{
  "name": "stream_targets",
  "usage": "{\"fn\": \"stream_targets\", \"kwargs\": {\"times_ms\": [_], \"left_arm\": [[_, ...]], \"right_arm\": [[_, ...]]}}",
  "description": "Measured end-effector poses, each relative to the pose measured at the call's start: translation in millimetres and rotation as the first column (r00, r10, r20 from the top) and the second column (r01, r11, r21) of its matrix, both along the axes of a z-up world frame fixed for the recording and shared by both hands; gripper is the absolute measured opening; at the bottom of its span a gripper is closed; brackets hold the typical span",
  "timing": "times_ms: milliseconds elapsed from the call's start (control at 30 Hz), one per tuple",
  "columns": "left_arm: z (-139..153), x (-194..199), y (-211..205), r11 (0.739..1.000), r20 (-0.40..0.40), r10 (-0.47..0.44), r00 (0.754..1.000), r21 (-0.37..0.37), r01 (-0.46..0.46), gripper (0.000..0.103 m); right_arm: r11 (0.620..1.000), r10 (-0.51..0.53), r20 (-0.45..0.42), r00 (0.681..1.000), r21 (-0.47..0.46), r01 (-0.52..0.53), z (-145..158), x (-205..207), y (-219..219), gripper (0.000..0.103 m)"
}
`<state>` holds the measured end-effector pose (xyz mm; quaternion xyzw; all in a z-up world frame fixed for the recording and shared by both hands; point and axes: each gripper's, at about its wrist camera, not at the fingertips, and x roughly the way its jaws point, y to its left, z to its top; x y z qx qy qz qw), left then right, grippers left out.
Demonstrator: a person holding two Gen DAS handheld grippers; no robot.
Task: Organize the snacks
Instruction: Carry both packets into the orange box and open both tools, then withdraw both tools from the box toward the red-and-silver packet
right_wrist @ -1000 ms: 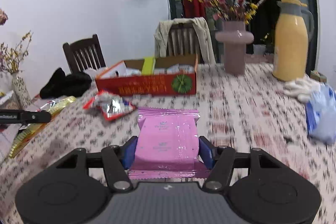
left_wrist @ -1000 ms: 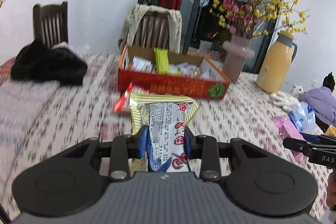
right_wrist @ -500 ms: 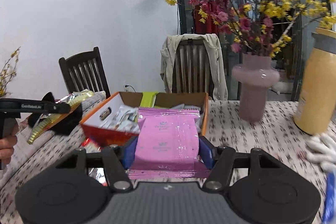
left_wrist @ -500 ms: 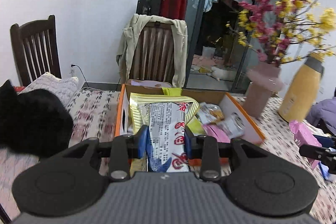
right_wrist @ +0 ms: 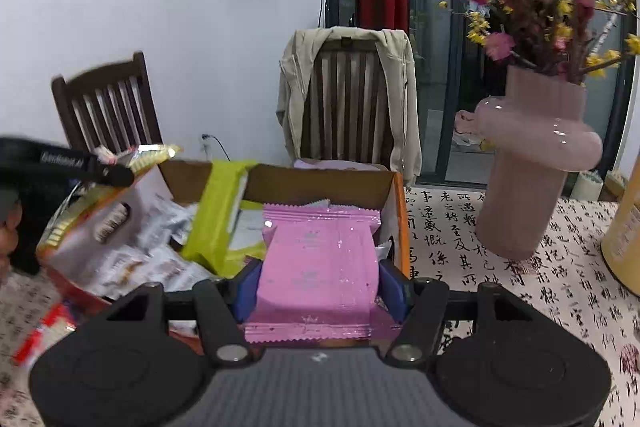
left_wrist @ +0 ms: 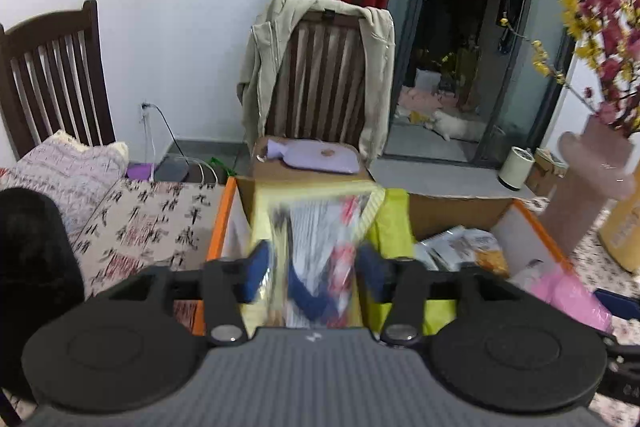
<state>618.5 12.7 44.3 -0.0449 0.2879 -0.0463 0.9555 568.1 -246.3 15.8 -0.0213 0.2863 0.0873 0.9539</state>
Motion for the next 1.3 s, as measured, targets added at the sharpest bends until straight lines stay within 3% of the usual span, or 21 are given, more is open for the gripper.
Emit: {"fn": "stream_targets", "kwargs": {"times_ms": [33, 100, 133, 367, 567, 833, 1000, 1300], "left_arm": [[-3.1, 4.8, -1.9, 1.0, 0.005, 0.002, 1.0, 0.017, -0.002, 0.068], [-9.6, 8.8, -3.1, 0.999, 0.006, -0.01, 1.0, 0.033, 0.009, 0.074], [-11.1, 9.8, -2.4, 1.0, 0.004, -0.014, 1.0, 0.024, 0.014, 0.079], [-15.1, 0.8, -2.2, 0.999, -0.013, -0.022, 1.0, 0.045, 0.023, 0.083], [-2.2, -24.6, 0.7, 0.998, -0.001, -0.022, 1.0, 0.06, 0.022, 0.086], [29.6, -91.0, -4.8, 0.994, 0.078, -0.088, 0.993, 0.075, 0.082, 0.093], [43.2, -141.5, -15.0, 0.987, 0.136, -0.123, 0.983, 0.123, 0.107, 0.093], [60.3, -238.1, -13.3, 0.987, 0.199, -0.145, 0.969, 0.095, 0.129, 0.097]], "right_arm": [[1.0, -0.009, 0.011, 1.0, -0.02, 0.009, -3.7, 1.9, 2.3, 0.065], [0.998, -0.03, 0.038, 0.999, -0.048, 0.031, -9.2, 2.7, 4.9, 0.082], [0.998, -0.029, 0.053, 0.998, -0.051, 0.032, -10.8, 2.1, 5.4, 0.084], [1.0, -0.022, 0.04, 0.999, -0.015, 0.023, -10.1, 4.7, 0.7, 0.085], [1.0, -0.024, 0.061, 0.998, 0.002, 0.024, 3.2, -8.8, -3.1, 0.088], [0.999, -0.022, 0.084, 0.996, 0.031, 0.02, 22.7, -42.5, -8.3, 0.089], [0.999, -0.031, 0.089, 0.996, 0.045, 0.027, 32.9, -67.9, -9.8, 0.091], [0.998, -0.02, 0.109, 0.994, 0.06, 0.014, 52.1, -136.7, -8.9, 0.095]]}}
